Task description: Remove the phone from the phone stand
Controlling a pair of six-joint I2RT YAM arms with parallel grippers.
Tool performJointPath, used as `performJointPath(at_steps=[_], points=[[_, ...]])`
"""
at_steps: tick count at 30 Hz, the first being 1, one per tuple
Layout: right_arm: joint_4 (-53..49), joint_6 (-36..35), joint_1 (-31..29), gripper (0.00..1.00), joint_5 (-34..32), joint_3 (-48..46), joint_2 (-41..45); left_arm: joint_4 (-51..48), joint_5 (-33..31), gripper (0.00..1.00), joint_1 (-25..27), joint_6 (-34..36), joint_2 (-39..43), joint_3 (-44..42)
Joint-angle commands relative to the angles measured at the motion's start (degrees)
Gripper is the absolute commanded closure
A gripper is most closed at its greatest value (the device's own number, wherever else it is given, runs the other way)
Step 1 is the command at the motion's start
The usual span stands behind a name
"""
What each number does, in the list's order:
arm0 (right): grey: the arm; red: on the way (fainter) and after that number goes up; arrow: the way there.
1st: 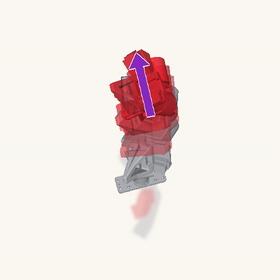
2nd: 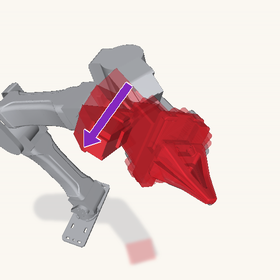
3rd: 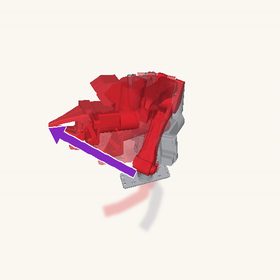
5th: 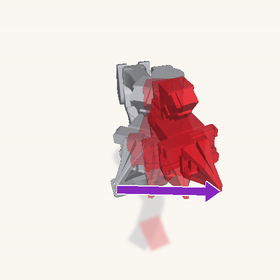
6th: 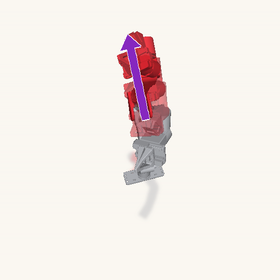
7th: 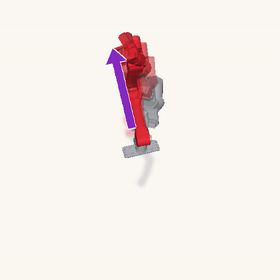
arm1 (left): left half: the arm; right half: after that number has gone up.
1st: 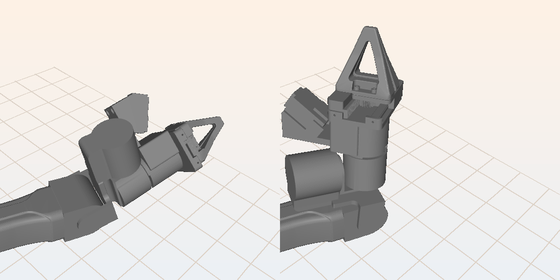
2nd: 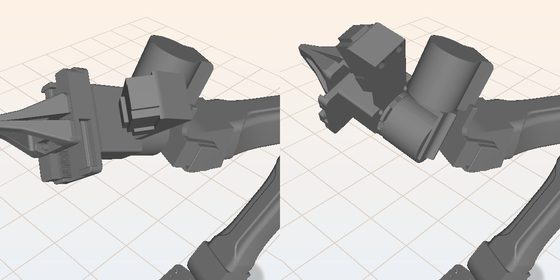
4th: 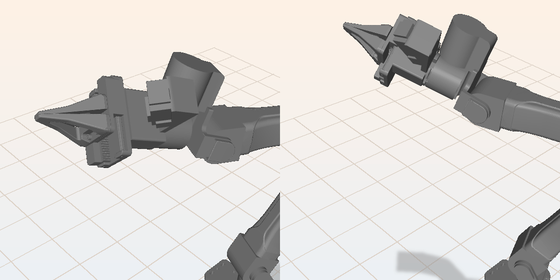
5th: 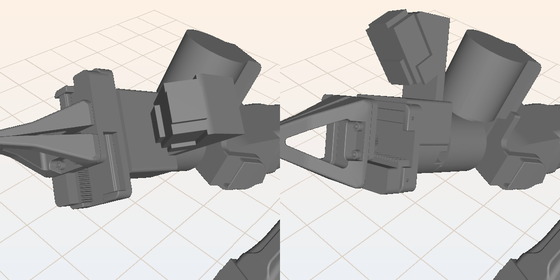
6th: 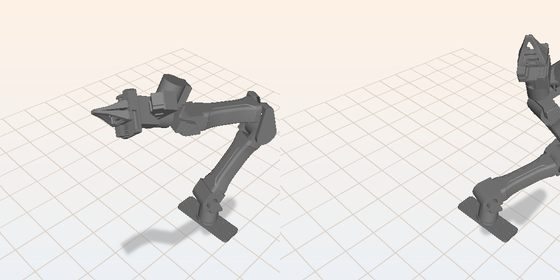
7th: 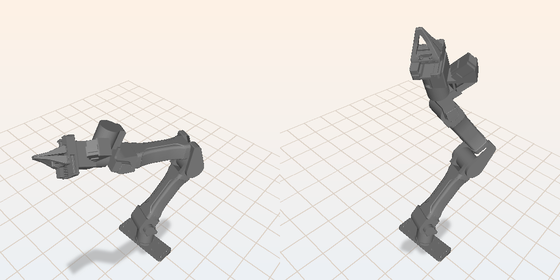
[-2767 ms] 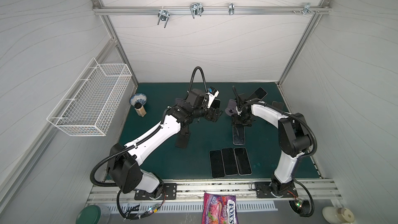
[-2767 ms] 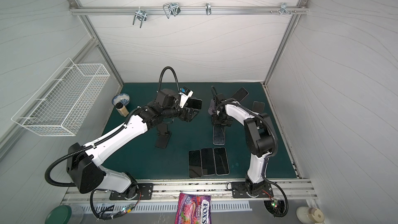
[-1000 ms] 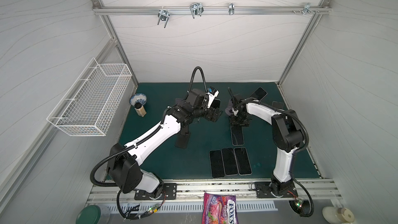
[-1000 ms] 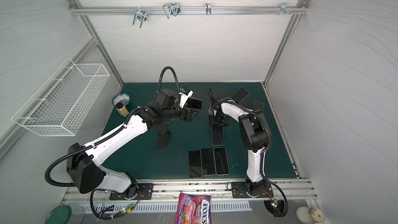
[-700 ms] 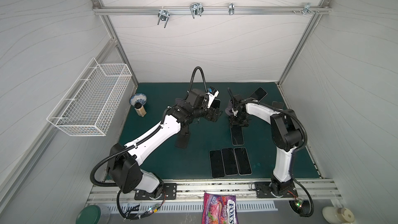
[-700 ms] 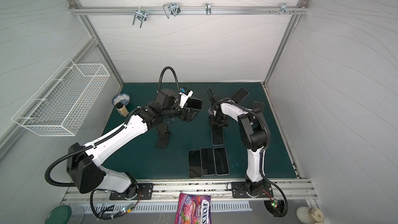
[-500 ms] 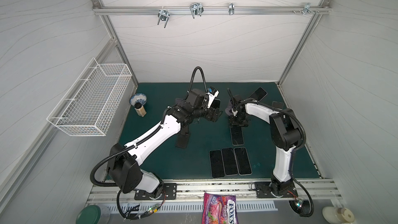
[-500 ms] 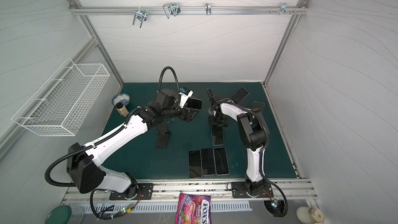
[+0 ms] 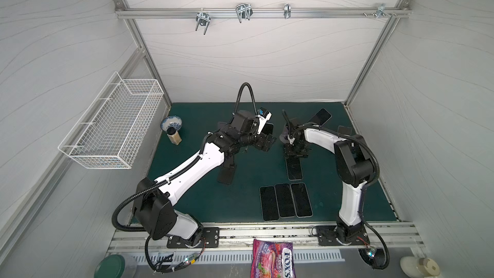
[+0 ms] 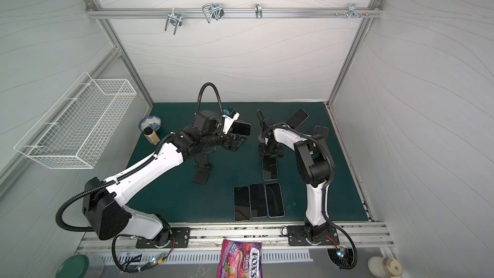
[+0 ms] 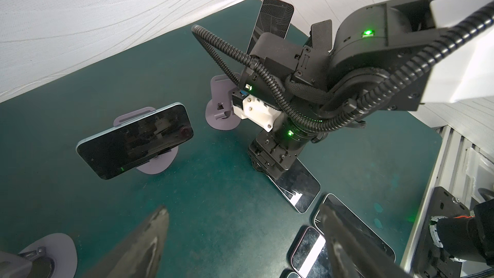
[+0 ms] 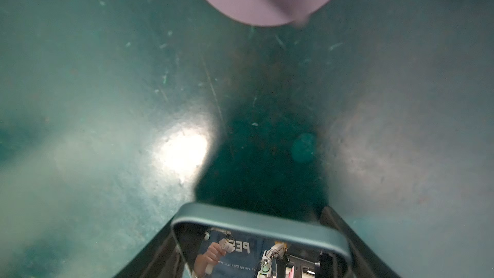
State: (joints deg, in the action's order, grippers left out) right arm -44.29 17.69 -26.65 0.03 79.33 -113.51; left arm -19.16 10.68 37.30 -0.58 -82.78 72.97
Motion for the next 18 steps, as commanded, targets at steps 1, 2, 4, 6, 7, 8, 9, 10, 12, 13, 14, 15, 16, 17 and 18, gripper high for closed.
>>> performJointPath(at_steps=[1, 2, 4, 6, 7, 8, 9, 10, 12, 13, 14, 15, 16, 17, 18], points=[[-1.47, 0.15, -0.06, 0.25, 0.03, -0.01, 1.23, 0.35, -0.75, 0.1, 0.27, 0.96, -0.71, 2.18], [-1.58, 0.15, -0.05, 0.24, 0.06, 0.05, 1.35, 0.35, -0.64, 0.1, 0.26, 1.02, -0.71, 2.19], [-1.67, 0.08, -0.05, 0.22, 0.0, 0.26, 1.61, 0.32, -0.6, 0.1, 0.31, 1.0, -0.71, 2.2], [-1.77, -0.02, -0.04, 0.21, 0.05, 0.37, 1.8, 0.34, -0.57, 0.1, 0.27, 1.01, -0.64, 2.18], [-1.85, -0.02, 0.01, 0.2, -0.03, 0.48, 1.89, 0.35, -0.54, 0.1, 0.28, 1.02, -0.71, 2.19], [-2.01, -0.11, -0.01, 0.2, -0.02, 0.58, 1.93, 0.35, -0.55, 0.1, 0.29, 0.95, -0.71, 2.18], [-2.11, -0.04, 0.01, 0.2, -0.03, 0.62, 2.02, 0.35, -0.54, 0.1, 0.26, 0.96, -0.71, 2.25], [-2.11, 0.01, 0.02, 0.2, -0.03, 0.65, 2.13, 0.32, -0.56, 0.1, 0.26, 1.09, -0.71, 2.18], [-2.36, 0.12, 0.02, 0.2, -0.03, 0.68, 2.32, 0.35, -0.54, 0.1, 0.3, 1.08, -0.71, 2.2], [-2.45, 0.12, 0.01, 0.19, -0.03, 0.66, 2.53, 0.34, -0.55, 0.1, 0.29, 1.1, -0.66, 2.25], [-2.46, 0.16, -0.02, 0.2, -0.09, 0.73, 2.83, 0.38, -0.53, 0.1, 0.27, 1.11, -0.69, 2.27], [-2.55, 0.24, 0.02, 0.19, -0.25, 0.73, 3.09, 0.32, -0.57, 0.1, 0.28, 1.06, -0.62, 2.25], [-2.64, 0.33, 0.02, 0.19, -0.38, 0.74, 3.42, 0.3, -0.57, 0.1, 0.27, 1.09, -0.58, 2.26], [-2.73, 0.33, 0.01, 0.19, -0.47, 0.78, 3.77, 0.32, -0.55, 0.1, 0.24, 1.09, -0.55, 2.19], [-2.94, 0.26, 0.01, 0.19, -0.63, 0.88, 4.02, 0.33, -0.49, 0.1, 0.3, 1.1, -0.54, 2.18]])
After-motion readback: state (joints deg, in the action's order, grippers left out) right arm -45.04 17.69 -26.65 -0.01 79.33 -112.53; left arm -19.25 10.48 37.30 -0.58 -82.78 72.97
